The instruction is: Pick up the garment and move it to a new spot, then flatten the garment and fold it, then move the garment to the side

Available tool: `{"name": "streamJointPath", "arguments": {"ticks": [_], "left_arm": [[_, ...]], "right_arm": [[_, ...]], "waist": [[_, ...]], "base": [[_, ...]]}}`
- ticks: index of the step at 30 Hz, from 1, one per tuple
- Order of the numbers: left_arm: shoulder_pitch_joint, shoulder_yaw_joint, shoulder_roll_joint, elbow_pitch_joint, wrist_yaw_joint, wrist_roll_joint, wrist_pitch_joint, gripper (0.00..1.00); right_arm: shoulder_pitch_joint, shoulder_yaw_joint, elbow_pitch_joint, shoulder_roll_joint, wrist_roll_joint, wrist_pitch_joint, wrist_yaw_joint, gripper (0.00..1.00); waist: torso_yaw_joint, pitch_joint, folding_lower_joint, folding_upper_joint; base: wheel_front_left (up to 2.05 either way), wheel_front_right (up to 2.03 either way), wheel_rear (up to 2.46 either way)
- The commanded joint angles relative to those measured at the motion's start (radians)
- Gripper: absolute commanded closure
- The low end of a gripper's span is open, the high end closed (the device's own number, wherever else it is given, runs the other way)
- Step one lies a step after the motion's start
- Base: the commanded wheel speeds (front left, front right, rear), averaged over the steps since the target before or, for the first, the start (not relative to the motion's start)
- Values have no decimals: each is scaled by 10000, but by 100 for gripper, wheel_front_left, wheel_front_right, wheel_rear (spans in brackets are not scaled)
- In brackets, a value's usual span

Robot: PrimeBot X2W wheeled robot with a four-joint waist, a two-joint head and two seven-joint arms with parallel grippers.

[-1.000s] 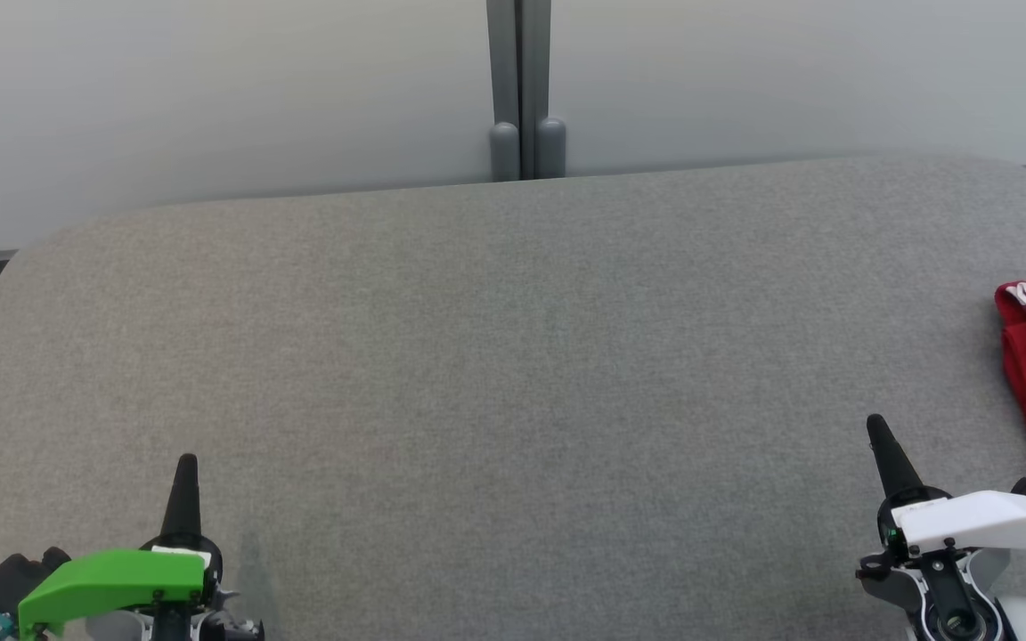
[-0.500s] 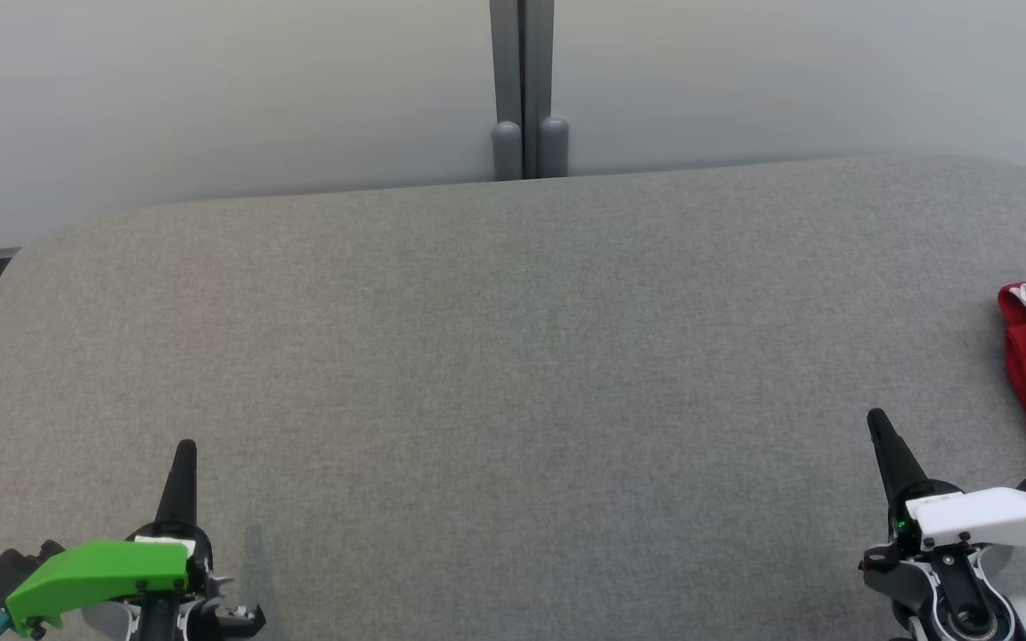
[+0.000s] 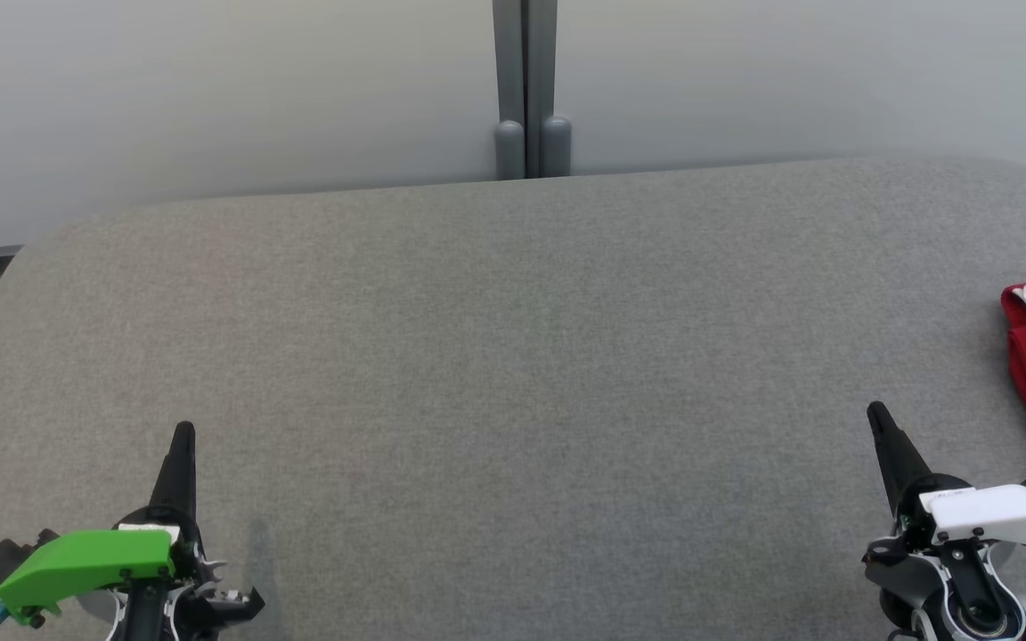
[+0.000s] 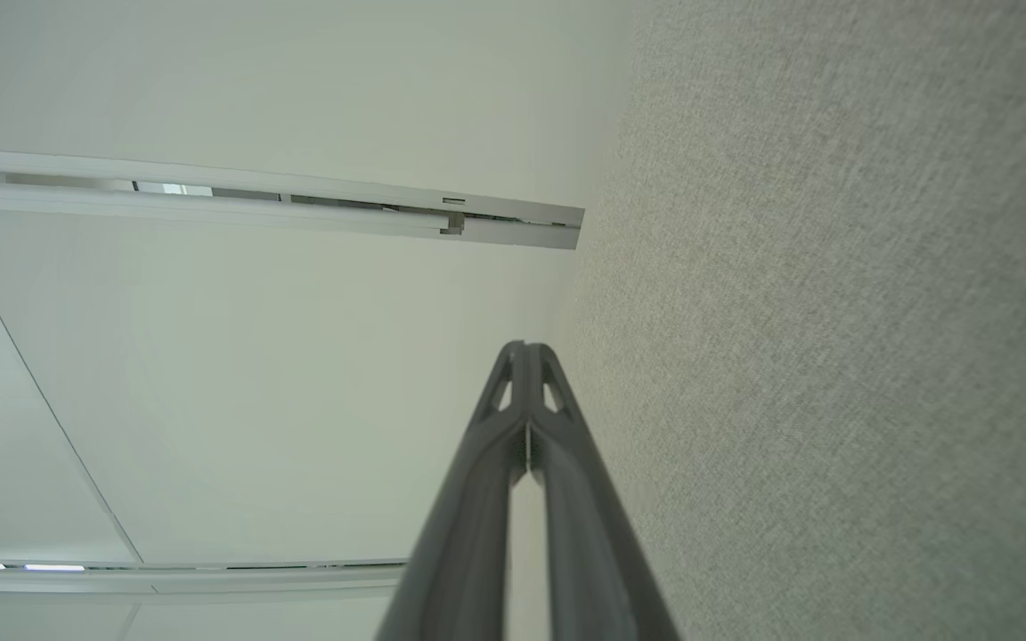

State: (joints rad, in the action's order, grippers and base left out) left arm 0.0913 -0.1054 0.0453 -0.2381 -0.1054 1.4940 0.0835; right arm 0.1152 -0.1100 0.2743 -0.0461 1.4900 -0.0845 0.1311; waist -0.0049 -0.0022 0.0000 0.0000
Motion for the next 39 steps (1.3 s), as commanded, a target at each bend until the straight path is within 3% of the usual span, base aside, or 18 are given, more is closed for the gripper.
{"name": "streamJointPath", "arguments": {"ticks": [1,17,39], "left_arm": [[183,-62,78,63,25,200,52,100],[275,-128,82,222,46,1219,345,100],[272,-123,82,215,39,1191,347,100]], "right_arm": [[113,-30,-89,-59,196,-60,-5,100],[97,-80,-232,-67,1241,-344,-7,100],[95,-79,-223,-66,1218,-347,-7,100]], "waist": [[4,1,0,0],[47,12,0,0],[48,12,0,0]], "base": [[0,0,0],[0,0,0],[0,0,0]]}}
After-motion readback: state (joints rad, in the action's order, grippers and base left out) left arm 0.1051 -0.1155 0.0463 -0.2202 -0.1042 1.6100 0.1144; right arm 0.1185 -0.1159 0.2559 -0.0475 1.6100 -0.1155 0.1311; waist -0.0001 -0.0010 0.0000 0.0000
